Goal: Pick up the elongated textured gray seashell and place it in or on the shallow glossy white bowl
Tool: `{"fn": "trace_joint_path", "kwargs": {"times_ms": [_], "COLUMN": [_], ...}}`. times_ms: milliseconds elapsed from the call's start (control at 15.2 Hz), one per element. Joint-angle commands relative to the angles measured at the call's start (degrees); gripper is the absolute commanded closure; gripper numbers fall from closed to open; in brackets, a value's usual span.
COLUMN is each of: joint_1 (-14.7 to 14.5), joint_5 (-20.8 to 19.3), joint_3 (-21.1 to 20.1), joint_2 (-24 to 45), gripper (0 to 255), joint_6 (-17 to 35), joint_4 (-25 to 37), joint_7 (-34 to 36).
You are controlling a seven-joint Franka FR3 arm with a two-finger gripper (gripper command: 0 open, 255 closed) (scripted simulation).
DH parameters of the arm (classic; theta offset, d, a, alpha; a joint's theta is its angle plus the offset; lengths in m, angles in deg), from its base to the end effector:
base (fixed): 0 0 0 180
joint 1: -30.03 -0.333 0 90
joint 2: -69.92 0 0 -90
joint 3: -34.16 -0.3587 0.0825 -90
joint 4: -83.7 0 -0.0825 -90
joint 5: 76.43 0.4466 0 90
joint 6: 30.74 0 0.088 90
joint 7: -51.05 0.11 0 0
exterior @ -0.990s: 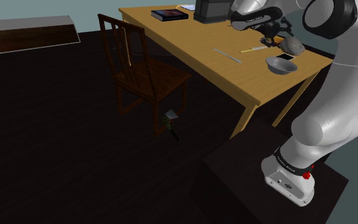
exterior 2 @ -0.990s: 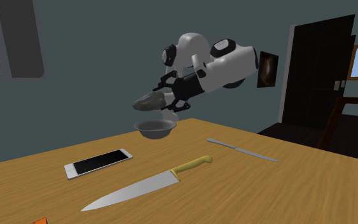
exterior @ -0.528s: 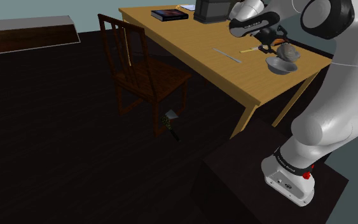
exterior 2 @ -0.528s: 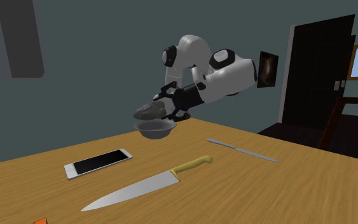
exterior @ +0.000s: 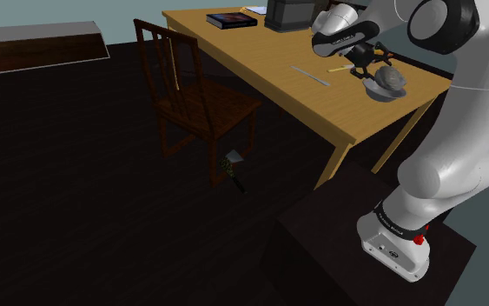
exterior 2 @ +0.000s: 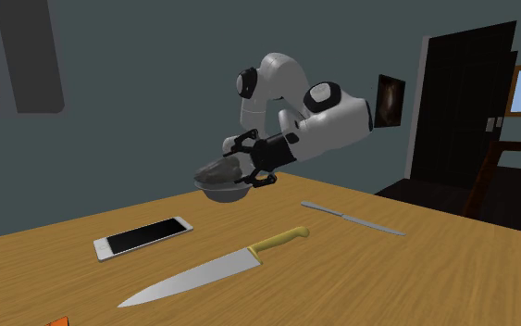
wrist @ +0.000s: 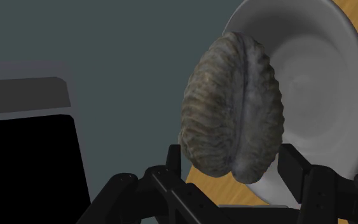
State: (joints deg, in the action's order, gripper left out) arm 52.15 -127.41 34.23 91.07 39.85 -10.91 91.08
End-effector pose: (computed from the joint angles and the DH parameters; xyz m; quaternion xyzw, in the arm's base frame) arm 0.5628 -0.3410 0.4224 0.7258 -0.4102 -0.2758 0.4784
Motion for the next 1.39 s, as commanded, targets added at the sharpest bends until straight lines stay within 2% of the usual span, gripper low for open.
{"fn": "trace_joint_path", "kwargs": {"times_ms": [0, 198, 264, 594, 858, 1320], "joint_1": [0.0, 0.0, 0.0, 0.0, -2.9, -2.9], "joint_5": [0.0, 0.0, 0.0, 0.0, 0.4, 0.4], "joint_3": [0.0, 0.0, 0.0, 0.0, -1.0, -1.0], "joint_2": [0.0, 0.0, 0.0, 0.0, 4.8, 4.8], "gripper": [255, 255, 0, 0, 0, 0], "joint_6": [0.0, 0.0, 0.0, 0.0, -6.1, -6.1], "joint_4": [0.0, 0.0, 0.0, 0.0, 10.0, 10.0], "joint_7": [0.0, 0.0, 0.0, 0.0, -1.8, -1.8]}}
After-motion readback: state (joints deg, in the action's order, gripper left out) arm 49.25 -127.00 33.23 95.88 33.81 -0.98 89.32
